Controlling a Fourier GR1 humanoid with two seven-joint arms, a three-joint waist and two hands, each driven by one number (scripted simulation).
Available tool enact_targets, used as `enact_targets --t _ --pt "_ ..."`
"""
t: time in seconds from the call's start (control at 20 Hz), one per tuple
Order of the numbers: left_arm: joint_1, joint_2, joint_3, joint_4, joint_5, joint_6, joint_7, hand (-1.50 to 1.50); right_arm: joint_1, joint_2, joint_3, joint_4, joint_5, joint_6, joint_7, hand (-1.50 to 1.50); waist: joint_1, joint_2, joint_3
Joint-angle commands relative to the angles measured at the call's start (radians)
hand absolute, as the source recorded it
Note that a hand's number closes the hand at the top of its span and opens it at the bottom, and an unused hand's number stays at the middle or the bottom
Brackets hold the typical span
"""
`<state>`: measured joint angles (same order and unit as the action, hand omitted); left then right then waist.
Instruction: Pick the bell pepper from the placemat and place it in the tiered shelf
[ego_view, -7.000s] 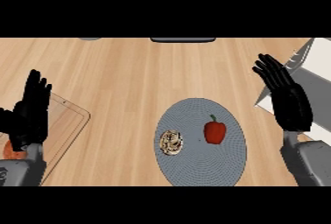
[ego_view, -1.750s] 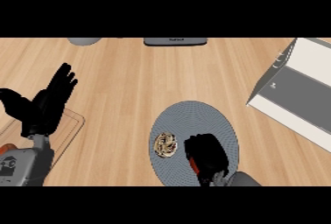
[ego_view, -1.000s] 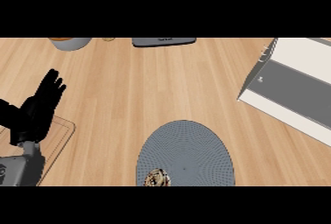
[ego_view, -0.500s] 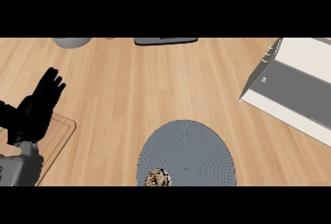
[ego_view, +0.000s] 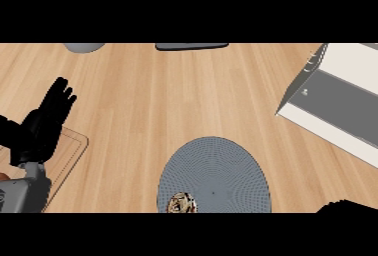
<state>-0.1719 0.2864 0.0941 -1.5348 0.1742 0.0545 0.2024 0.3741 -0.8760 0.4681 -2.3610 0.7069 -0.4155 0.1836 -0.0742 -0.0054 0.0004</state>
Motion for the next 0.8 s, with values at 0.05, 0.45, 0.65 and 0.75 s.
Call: enact_targets --t 0.05,0.45,0.65,0.75 --pt "-0.018 0.011 0.006 0.007 0.013 -0.018 0.007 0.00 0.055 -0.034 -0.140 -0.137 -0.276 0.014 0.051 1.50 0.011 0.007 0.002" --pt "-0.016 0.002 -0.010 -0.002 0.002 -0.020 -0.001 0.00 -0.024 -0.017 -0.360 0.000 -0.541 0.028 0.012 1.50 0.033 0.009 0.005" --pt "-0.024 -0.022 -0.022 -0.004 -0.006 0.003 0.009 0.00 -0.052 -0.063 -0.551 0.089 -0.773 0.122 -0.051 1.50 0.035 0.004 0.005" --pt "-0.012 -0.021 -0.021 -0.002 0.009 -0.016 0.011 0.00 -0.076 -0.095 -0.639 0.181 -0.865 0.190 -0.094 1.50 0.044 0.004 0.005"
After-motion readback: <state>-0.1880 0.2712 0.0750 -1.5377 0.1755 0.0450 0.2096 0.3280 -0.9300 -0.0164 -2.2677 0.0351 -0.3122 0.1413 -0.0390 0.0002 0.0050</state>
